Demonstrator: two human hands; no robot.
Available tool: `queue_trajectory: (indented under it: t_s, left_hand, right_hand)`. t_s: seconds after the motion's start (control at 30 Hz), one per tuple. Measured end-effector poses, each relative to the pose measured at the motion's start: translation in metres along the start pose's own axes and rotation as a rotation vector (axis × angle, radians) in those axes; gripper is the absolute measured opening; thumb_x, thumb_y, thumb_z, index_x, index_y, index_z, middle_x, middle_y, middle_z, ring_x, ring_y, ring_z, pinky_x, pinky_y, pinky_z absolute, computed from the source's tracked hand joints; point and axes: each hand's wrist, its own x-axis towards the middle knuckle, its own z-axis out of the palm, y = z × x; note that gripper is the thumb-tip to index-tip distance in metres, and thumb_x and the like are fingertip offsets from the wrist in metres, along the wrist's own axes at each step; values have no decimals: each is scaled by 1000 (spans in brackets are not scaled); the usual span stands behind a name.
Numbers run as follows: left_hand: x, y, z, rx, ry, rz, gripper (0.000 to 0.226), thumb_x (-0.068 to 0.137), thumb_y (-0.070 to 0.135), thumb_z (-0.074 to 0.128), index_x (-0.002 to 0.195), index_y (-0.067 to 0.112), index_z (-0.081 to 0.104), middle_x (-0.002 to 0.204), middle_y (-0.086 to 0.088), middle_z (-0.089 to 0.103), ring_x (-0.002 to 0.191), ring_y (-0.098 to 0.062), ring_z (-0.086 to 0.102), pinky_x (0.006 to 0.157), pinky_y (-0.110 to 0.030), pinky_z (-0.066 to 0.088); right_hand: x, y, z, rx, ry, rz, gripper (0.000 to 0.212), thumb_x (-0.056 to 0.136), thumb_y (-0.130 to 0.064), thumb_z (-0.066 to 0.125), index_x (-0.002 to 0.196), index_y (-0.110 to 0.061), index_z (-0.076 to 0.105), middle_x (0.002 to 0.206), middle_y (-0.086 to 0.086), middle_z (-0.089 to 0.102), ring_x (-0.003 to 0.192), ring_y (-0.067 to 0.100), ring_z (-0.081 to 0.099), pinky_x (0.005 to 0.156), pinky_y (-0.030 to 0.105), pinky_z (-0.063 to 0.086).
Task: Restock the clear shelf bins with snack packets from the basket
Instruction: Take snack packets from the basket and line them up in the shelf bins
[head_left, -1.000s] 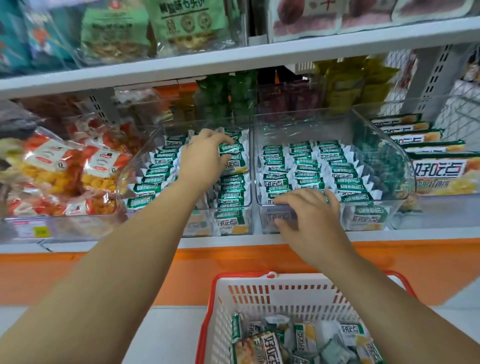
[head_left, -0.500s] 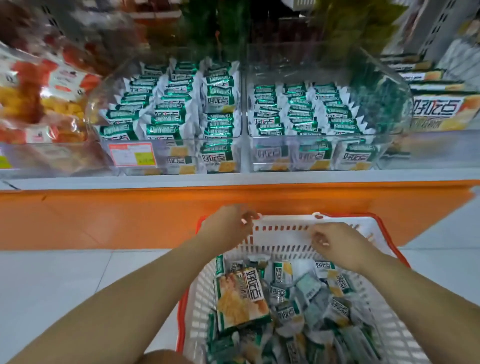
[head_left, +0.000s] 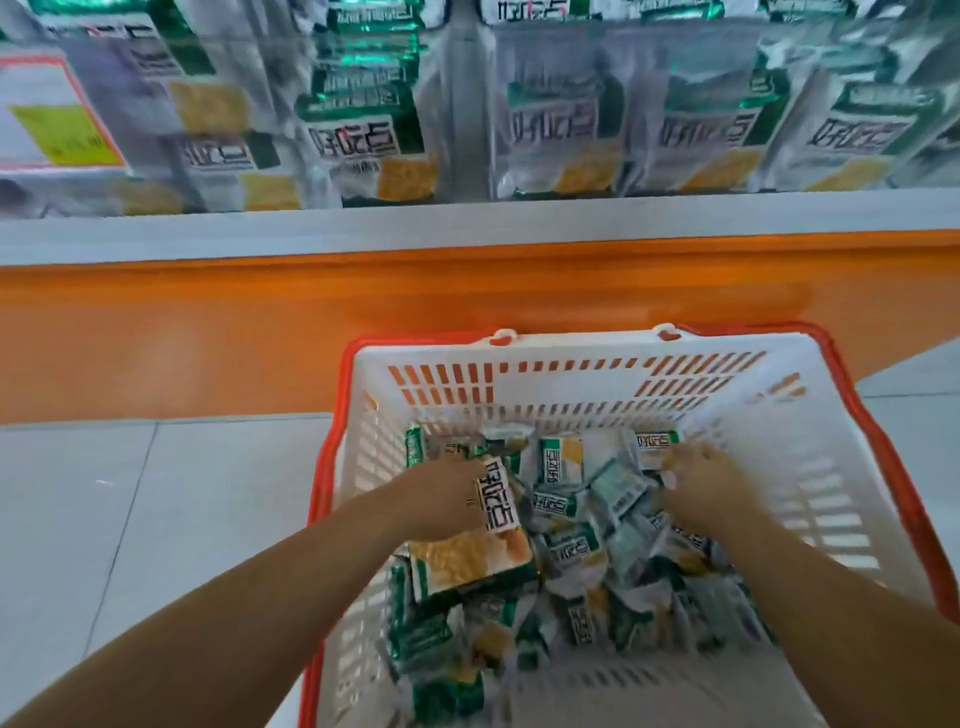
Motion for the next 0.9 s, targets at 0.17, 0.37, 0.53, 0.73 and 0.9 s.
queue_trajectory:
  t_s: [0.17,0.37,0.53,0.73,0.9]
  left_hand:
    - [4,-2,3,50,9,-6,61,96,39,50,149,21,24,151,-8,30,133,-27,37,108,-38,35]
    - [-1,-2,7,66,41,10,62,97,40,48,150,20,23,156,-9,19,140,-28,27,114,-39,27]
    - [-10,-1,9,40,45,23,61,96,37,50,149,21,25,156,-10,18,140,-29,27,113,-39,27]
    - [-16,-1,1,-13,-36,21,57,97,37,50,147,18,30,149,-8,31,134,-26,36,107,-35,34]
    - [-41,7,-31,-89,-44,21,51,97,39,48,142,16,38,144,-3,42,127,-22,45,105,-37,38]
  right_hand:
    - [4,-5,29,-111,157,96,57,91,-45,44,138,-15,33,137,12,46,123,32,43,105,41,35]
    - [-4,-8,39,-203,159,-13,52,88,-42,56,133,-20,41,134,3,47,121,27,45,107,38,31]
    - [-13,-19,34,-60,82,-44,52,88,-25,59,135,-20,38,139,6,32,107,27,53,85,33,47]
    - [-26,-29,6,226,-82,-150,61,78,-15,71,132,-17,42,136,8,31,113,24,48,88,28,44]
    - [-54,-56,-58,211,-111,-327,56,78,-11,71,127,-19,47,130,6,40,115,24,46,83,26,42]
